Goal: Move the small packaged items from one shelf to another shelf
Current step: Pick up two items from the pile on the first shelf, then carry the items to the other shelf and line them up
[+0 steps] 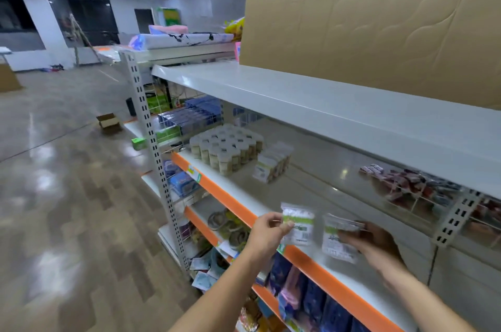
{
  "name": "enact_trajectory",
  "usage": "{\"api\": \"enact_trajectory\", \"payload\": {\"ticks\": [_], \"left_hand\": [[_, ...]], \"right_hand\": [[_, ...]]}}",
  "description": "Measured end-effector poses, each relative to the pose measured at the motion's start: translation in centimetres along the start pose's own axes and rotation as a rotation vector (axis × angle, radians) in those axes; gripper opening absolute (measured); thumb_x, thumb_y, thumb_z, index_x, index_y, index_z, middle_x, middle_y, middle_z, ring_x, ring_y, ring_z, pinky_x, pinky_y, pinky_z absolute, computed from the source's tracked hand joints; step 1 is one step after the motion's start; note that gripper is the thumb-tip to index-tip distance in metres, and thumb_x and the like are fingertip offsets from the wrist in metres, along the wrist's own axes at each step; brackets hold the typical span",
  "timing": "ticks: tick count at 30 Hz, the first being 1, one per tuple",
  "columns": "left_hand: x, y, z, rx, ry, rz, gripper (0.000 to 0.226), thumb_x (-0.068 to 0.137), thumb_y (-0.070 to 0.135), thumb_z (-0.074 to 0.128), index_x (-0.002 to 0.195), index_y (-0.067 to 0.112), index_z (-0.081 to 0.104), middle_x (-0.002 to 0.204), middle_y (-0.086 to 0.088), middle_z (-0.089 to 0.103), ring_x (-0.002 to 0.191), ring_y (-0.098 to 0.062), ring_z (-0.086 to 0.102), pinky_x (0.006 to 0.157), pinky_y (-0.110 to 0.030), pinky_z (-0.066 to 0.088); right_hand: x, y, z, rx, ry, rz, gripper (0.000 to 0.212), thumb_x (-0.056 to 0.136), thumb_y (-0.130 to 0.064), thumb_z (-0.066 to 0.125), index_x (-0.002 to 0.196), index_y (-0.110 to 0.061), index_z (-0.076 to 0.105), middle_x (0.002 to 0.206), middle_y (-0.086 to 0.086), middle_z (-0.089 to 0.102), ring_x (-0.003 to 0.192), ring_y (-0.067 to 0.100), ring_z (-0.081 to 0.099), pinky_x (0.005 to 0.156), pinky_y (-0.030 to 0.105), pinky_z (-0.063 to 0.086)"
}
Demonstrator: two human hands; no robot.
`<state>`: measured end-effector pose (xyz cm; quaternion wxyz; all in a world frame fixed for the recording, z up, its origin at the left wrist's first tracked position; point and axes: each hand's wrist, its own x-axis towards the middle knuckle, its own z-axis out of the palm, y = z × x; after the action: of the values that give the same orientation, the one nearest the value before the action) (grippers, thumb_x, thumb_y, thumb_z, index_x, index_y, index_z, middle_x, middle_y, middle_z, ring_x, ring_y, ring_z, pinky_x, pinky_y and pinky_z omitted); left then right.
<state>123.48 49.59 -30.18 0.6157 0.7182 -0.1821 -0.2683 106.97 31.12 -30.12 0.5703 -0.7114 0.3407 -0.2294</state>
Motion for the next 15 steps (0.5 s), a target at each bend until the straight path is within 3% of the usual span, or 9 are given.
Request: {"api": "enact_trajectory", "payload": {"ticks": [3, 5, 9, 12, 15], "left_hand": [[2.0, -0.5, -2.0, 0.019, 0.019, 0.027, 0.02, 0.088, 0.019, 0.074, 0.103, 0.006, 0.069, 0.103, -0.013, 0.071, 0.098, -0.025, 0.068, 0.09, -0.036, 0.052], [3.7, -0.7, -3.3, 0.032, 0.028, 0.04, 0.021, 0.088, 0.02, 0.074, 0.102, 0.005, 0.069, 0.096, -0.008, 0.068, 0.092, -0.02, 0.065, 0.088, -0.033, 0.052], [8.2, -0.6, -5.8, 0.131, 0.03, 0.067, 0.023, 0.091, 0.021, 0.069, 0.107, 0.005, 0.068, 0.098, -0.011, 0.065, 0.093, -0.023, 0.064, 0.092, -0.038, 0.052], [11.5, -0.2, -7.6, 0.147, 0.06, 0.067, 0.025, 0.093, 0.024, 0.067, 0.114, 0.011, 0.065, 0.095, -0.006, 0.066, 0.088, -0.016, 0.063, 0.078, -0.023, 0.051], [14.4, -0.4, -8.9, 0.109, 0.079, 0.081, 0.015, 0.093, 0.023, 0.068, 0.107, 0.023, 0.063, 0.095, 0.003, 0.068, 0.09, -0.01, 0.064, 0.08, -0.023, 0.052]], "right_hand": [[1.8, -0.2, 2.0, 0.042, -0.005, 0.007, 0.027, 0.073, -0.008, 0.085, 0.097, -0.011, 0.074, 0.084, 0.004, 0.078, 0.075, 0.019, 0.075, 0.061, 0.026, 0.055], [3.3, -0.5, 3.5, 0.046, 0.02, 0.002, 0.025, 0.073, -0.007, 0.084, 0.094, -0.013, 0.073, 0.081, 0.001, 0.078, 0.068, 0.012, 0.073, 0.056, 0.023, 0.052], [6.9, -1.3, 6.5, 0.049, 0.035, -0.038, 0.022, 0.074, -0.007, 0.083, 0.093, -0.015, 0.073, 0.086, 0.003, 0.078, 0.075, 0.017, 0.072, 0.061, 0.029, 0.051], [9.2, -1.8, 8.9, 0.053, 0.03, -0.05, 0.023, 0.076, -0.009, 0.083, 0.096, -0.015, 0.073, 0.086, 0.002, 0.078, 0.08, 0.019, 0.073, 0.065, 0.03, 0.052], [11.0, -2.3, 11.1, 0.041, 0.043, -0.062, 0.026, 0.075, -0.012, 0.085, 0.097, -0.017, 0.073, 0.085, -0.003, 0.077, 0.072, 0.006, 0.072, 0.056, 0.016, 0.05]]}}
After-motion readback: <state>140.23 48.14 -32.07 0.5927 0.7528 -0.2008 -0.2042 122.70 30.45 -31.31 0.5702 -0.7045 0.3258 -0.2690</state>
